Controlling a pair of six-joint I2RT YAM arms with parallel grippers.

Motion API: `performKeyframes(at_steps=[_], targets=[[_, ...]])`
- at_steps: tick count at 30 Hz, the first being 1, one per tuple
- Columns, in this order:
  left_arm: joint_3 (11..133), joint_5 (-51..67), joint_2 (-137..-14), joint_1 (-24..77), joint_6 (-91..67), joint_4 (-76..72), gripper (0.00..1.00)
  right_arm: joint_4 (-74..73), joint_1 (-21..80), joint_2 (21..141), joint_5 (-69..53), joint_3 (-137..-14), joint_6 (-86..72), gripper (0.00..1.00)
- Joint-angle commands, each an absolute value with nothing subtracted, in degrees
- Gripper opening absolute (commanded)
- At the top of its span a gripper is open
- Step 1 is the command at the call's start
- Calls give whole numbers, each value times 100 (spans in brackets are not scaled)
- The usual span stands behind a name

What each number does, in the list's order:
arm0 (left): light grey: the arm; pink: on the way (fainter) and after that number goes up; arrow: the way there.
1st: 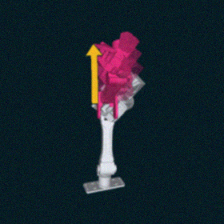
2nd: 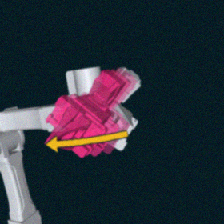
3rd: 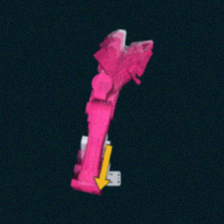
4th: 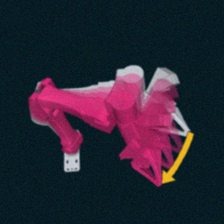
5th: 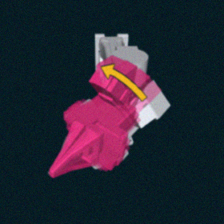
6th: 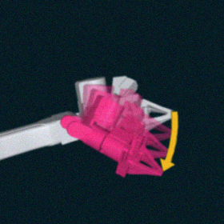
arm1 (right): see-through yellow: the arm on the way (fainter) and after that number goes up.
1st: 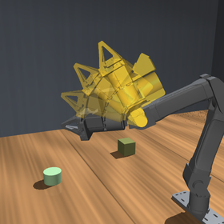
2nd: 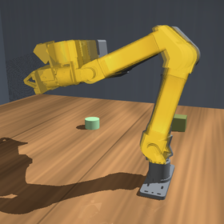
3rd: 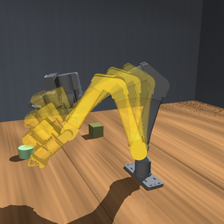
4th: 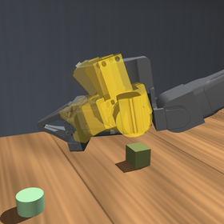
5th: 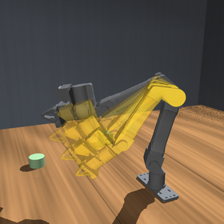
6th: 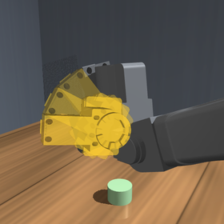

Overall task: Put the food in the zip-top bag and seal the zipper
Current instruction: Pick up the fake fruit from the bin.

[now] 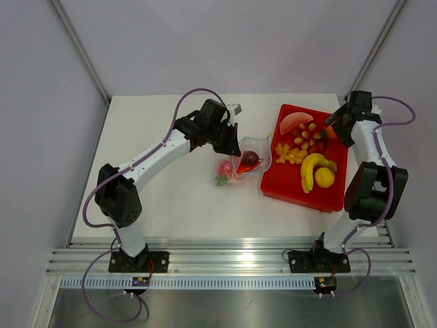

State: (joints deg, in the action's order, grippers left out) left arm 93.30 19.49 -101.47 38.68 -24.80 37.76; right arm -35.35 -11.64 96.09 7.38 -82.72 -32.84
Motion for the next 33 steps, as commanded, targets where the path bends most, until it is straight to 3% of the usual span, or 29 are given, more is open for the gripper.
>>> performKeyframes(at_steps=[1, 5, 15, 33], targets=[[9580, 2004, -9949, 3832, -2329, 3647, 0, -3235, -1362, 10071, 729, -8787, -4033, 84], [9571, 2083, -10028, 3832, -2329, 3639, 0, -3304, -1397, 10843, 1037, -9394, -4183, 92], [9676, 2039, -10213, 3806, -2215, 3674, 0, -3691, -1397, 12164, 1336, -10783, -4403, 94], [9738, 2136, -10397, 3630, -2162, 3718, 0, -3208, -1397, 12436, 1951, -10213, -4694, 93]])
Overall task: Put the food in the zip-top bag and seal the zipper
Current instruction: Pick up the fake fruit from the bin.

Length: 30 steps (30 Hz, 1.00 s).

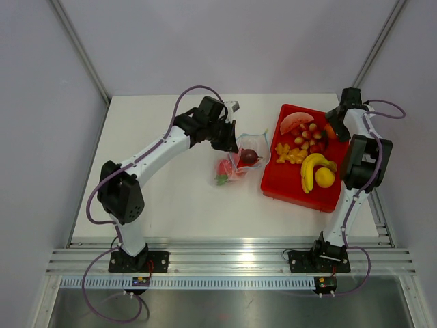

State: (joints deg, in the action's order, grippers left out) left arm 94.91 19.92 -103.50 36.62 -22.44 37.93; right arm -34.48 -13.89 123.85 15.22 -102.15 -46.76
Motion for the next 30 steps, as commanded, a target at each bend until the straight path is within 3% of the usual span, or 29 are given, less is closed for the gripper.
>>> performKeyframes(at_steps=[1, 5, 9, 17, 21, 30], targets=[[9738, 2144, -10406, 3630, -2171, 3718, 0, -3191, -1397, 12454, 1960, -10239, -4685, 93], [9747, 2144, -10441, 3621, -2188, 3727, 0, -3147, -1397, 12516, 2021, -10283, -4597, 93], [9730, 2171, -10433, 3621, -2223, 3700, 0, -3006, -1397, 12463, 2057, -10125, -4518, 84], [9703, 2171, -10415, 3630, -2232, 3700, 0, -2717, -1310, 12042, 1881, -9827, -4202, 49], [9694, 2136, -10362, 3621, -2206, 3709, 0, -2716, -1143, 11655, 1898, -9633, -3912, 40], [9562, 2188, -10265, 3516, -2206, 3622, 0, -2725, -826, 10548, 1820, -8913, -3788, 36]])
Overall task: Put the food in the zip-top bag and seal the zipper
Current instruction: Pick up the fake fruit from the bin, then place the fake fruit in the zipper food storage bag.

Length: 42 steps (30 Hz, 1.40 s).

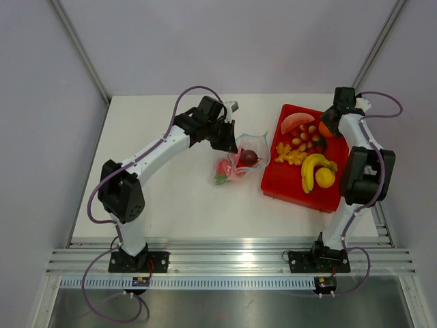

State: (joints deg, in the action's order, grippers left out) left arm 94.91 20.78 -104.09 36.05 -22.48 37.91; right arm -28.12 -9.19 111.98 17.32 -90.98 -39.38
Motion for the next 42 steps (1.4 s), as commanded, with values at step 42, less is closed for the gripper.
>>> performKeyframes(at_steps=[42], targets=[[10151, 2619, -10178, 3445, -2013, 4438, 0, -2576, 3568, 8041, 836, -7066, -4184, 42]])
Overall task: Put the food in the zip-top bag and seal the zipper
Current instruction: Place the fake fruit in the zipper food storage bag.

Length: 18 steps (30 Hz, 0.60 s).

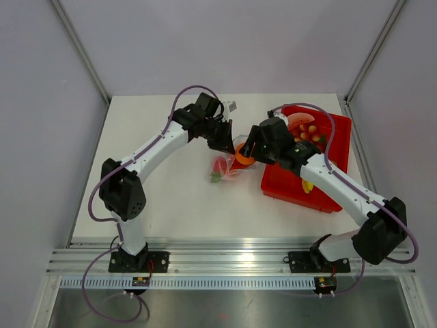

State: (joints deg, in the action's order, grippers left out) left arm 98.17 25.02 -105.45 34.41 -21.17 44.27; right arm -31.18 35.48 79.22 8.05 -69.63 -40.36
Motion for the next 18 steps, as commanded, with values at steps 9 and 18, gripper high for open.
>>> performKeyframes(at_steps=[9, 18], targets=[[10248, 2716, -9958, 3445, -2215, 4324, 0, -2153, 3568, 8718, -184, -7101, -4202, 73], [10354, 2593, -9975, 3419, -2259, 4351, 0, -2890, 3568, 7841, 210, -7093, -3929, 88]])
